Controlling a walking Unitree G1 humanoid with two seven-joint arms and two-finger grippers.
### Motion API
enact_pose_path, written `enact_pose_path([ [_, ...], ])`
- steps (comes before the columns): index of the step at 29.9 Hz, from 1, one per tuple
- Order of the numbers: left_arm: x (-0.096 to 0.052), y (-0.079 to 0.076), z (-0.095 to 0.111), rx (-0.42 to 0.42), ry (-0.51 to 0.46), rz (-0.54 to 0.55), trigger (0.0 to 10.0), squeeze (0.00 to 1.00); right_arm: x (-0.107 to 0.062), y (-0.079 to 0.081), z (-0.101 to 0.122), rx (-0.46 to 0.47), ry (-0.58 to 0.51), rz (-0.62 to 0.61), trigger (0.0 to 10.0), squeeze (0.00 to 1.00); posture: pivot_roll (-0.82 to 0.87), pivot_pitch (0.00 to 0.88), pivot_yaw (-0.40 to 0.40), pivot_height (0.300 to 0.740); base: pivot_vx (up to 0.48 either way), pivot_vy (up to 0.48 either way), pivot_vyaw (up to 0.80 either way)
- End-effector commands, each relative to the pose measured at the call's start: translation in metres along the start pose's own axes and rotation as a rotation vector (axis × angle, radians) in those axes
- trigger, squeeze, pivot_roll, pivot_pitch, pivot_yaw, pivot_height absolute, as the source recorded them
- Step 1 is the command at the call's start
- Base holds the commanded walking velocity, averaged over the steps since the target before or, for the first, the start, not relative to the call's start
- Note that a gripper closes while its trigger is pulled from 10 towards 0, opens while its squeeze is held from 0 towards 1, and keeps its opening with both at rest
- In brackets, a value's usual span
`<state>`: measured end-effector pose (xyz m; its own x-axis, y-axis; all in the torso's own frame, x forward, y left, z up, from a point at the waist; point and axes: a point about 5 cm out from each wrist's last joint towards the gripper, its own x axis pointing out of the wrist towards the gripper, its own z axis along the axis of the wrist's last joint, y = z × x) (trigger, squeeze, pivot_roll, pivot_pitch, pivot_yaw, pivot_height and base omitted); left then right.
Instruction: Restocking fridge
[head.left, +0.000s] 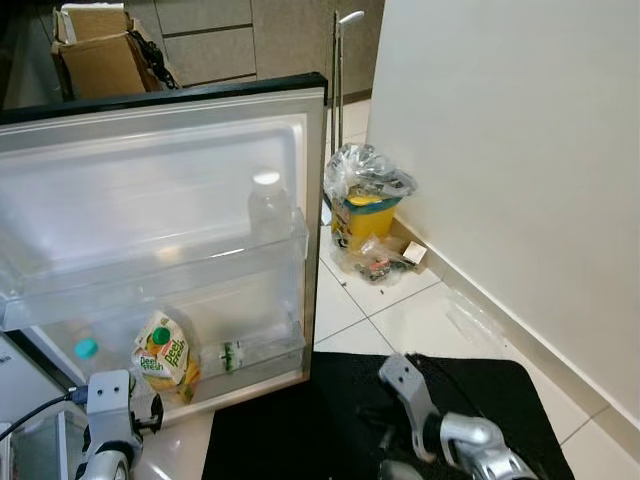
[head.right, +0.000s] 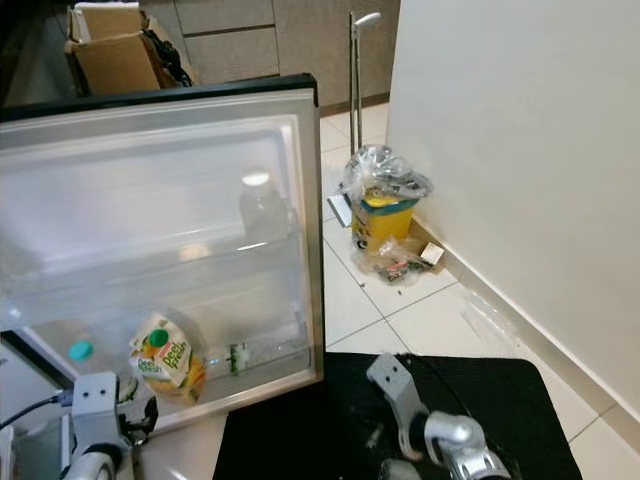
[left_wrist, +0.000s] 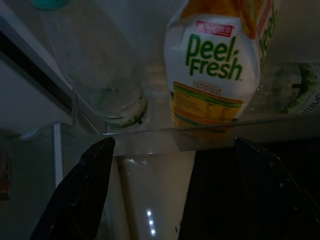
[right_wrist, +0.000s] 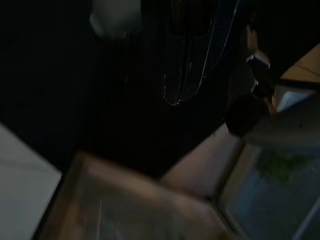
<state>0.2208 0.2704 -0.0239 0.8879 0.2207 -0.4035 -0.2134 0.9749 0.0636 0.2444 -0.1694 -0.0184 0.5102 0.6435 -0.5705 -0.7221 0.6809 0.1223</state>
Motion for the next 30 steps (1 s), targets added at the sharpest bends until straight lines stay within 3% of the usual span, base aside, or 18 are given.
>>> enact_pose_path([
  [1, -0.003, -0.005, -0.009, -0.003, 0.04, -0.006, 10.0, 0.0, -0.003, 0.0, -0.009, 0.015, 0.014, -0.018, 10.0, 0.0, -0.07, 0.064, 0.009, 0.62, 0.0, 0.0, 0.0],
  [9, -0.003, -0.005, -0.01, -0.001, 0.05, -0.005, 10.0, 0.0, -0.005, 0.002, -0.02, 0.059, 0.038, -0.034, 10.0, 0.0, -0.07, 0.062, 0.01, 0.62, 0.0, 0.0, 0.0],
  [16, -0.003, -0.005, -0.019, 0.012, 0.152, 0.052, 10.0, 0.0, -0.011, 0.005, -0.046, 0.129, 0.128, -0.105, 10.0, 0.0, -0.07, 0.061, 0.005, 0.62, 0.0, 0.0, 0.0],
  [21, -0.005, -0.005, -0.028, -0.025, 0.238, 0.084, 10.0, 0.0, -0.017, 0.009, -0.064, 0.183, 0.179, -0.155, 10.0, 0.0, -0.07, 0.062, 0.0, 0.62, -0.192, 0.0, 0.0],
  [30, -0.007, -0.005, -0.03, 0.017, 0.241, 0.071, 10.0, 0.0, -0.021, 0.011, -0.072, 0.232, 0.18, -0.171, 10.0, 0.0, -0.07, 0.061, 0.0, 0.625, -0.107, 0.0, 0.0],
])
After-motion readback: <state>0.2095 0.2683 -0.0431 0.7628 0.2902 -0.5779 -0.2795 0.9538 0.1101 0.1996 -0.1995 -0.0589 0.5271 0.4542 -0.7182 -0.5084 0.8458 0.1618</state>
